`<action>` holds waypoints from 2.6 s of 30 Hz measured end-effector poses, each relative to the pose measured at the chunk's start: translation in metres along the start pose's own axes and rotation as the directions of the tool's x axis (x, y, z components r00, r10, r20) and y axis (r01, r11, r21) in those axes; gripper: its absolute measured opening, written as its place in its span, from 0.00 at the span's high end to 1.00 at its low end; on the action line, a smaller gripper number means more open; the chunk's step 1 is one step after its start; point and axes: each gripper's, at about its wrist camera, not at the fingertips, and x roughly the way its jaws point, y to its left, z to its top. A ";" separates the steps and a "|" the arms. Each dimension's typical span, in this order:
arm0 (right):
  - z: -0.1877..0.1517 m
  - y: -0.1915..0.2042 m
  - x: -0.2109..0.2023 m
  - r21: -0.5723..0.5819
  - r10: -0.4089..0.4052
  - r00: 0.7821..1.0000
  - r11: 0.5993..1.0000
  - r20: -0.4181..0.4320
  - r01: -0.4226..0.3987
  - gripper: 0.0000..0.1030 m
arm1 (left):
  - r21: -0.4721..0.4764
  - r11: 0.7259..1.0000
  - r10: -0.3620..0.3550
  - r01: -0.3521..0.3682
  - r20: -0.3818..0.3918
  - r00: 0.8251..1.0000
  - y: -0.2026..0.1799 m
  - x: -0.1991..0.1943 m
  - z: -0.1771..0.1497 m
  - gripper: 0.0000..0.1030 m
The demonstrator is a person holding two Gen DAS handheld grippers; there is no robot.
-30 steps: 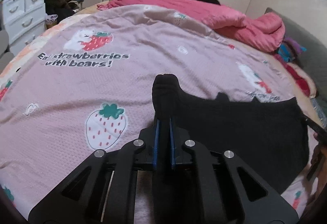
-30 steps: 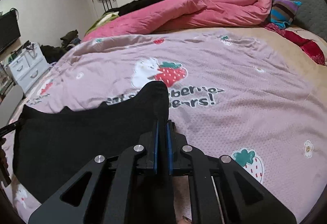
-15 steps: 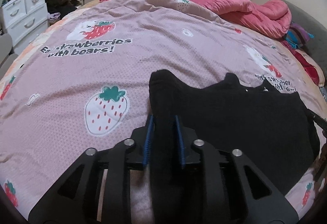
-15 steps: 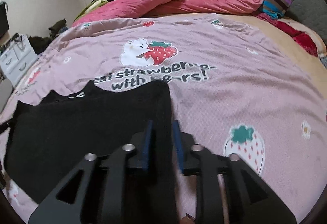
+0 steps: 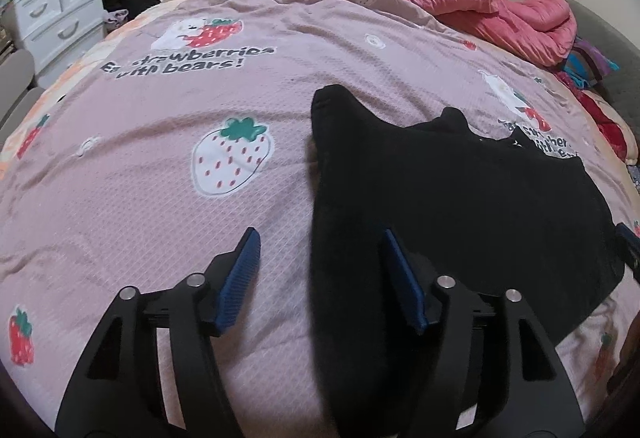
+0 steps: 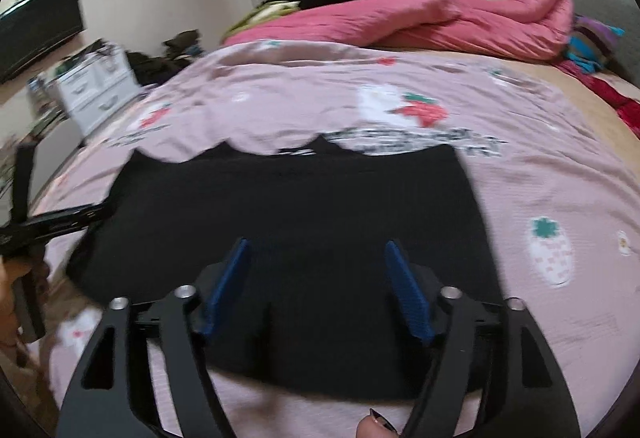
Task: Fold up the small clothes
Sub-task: 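Withdraw both open tools from the folded shirt, then close the left tool on the shirt side while the right tool grasps beside it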
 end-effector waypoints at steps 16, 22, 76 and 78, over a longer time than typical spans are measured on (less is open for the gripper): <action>-0.018 0.113 -0.007 -0.236 0.105 0.994 0.966 -0.019 -0.106 0.06 | -0.021 0.998 0.066 -0.065 0.064 0.996 0.027 -0.044 -0.007 0.09; -0.027 0.147 -0.003 -0.313 0.124 0.991 0.941 -0.041 -0.131 0.05 | -0.034 0.997 0.074 -0.072 0.079 0.994 0.032 -0.049 -0.004 0.09; -0.018 0.202 0.058 -0.492 0.027 0.994 0.870 0.105 0.028 0.85 | -0.224 0.961 -0.167 0.161 -0.010 0.986 0.036 0.046 0.039 0.09; -0.014 0.198 0.057 -0.466 0.042 0.994 0.885 0.098 0.009 0.86 | -0.216 0.962 -0.172 0.165 -0.012 0.985 0.033 0.048 0.040 0.09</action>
